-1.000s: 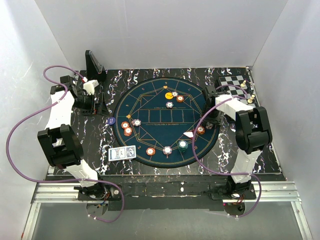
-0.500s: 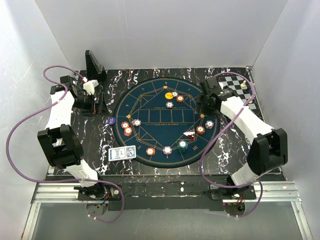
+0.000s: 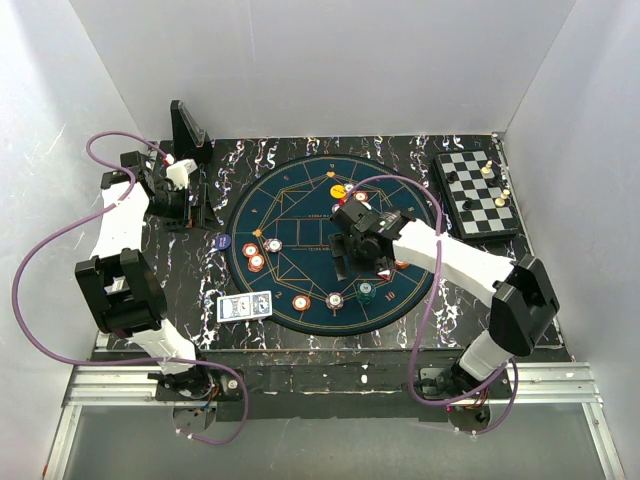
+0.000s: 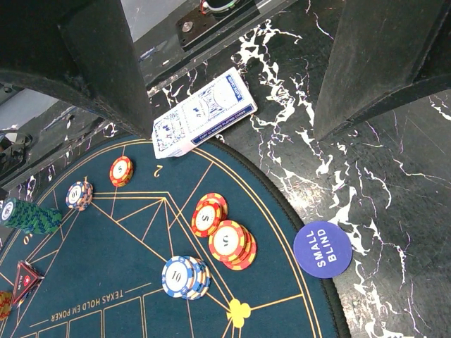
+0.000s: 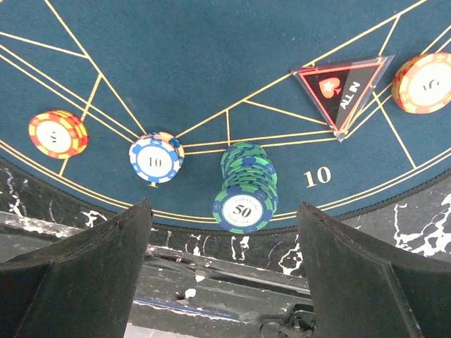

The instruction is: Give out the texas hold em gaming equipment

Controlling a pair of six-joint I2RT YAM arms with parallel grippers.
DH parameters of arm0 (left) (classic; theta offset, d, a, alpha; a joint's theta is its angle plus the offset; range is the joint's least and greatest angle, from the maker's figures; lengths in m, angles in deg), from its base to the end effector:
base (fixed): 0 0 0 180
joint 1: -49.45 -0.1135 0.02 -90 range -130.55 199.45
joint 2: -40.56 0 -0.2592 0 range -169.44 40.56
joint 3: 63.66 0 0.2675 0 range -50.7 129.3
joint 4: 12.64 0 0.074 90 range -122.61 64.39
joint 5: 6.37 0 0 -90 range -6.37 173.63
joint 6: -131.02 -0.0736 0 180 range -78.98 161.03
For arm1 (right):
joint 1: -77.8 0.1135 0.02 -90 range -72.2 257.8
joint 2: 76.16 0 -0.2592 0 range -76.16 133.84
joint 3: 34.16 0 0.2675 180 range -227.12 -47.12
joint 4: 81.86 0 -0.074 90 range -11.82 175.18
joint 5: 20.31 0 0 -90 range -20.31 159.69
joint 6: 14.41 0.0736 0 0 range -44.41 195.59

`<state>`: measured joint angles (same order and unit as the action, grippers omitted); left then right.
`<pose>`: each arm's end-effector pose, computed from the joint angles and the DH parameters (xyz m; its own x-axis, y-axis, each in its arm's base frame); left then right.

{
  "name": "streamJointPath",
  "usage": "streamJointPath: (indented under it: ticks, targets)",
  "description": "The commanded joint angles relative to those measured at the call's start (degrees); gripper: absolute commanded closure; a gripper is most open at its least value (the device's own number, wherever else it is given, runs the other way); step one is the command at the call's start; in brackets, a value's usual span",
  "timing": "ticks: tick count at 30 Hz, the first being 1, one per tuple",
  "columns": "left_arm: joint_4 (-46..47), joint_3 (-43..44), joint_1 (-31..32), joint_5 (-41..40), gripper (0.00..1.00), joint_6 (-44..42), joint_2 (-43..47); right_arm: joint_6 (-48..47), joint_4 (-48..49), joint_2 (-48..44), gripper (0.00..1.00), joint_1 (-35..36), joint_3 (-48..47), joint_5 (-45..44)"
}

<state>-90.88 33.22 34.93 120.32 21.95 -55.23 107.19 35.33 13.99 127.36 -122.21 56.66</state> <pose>0.3432 0.0435 0.2468 -0.9157 0.0335 -0.4005 0.2399 0.8450 -0.4779 0.2395 0.2555 0.2309 -0.8564 -0.2178 -0.4682 -0.2709 0.9614 0.0483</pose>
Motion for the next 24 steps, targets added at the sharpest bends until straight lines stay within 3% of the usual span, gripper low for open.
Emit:
streamJointPath:
  ticks: [1,13,24]
  targets:
    - [0.8,0.3,-0.3,1.6,0.02,0.1,2.4,1.3,-0.9,1.8,0.09,0.4,1.8,-0.6]
    - [0.9,0.4,-0.3,1.8,0.02,0.2,2.5,1.3,1.9,3.9,0.09,0.4,6.2,-0.1]
    - [0.9,0.5,-0.3,1.1,0.02,0.2,2.4,1.8,4.8,5.7,0.28,0.4,8.7,1.7]
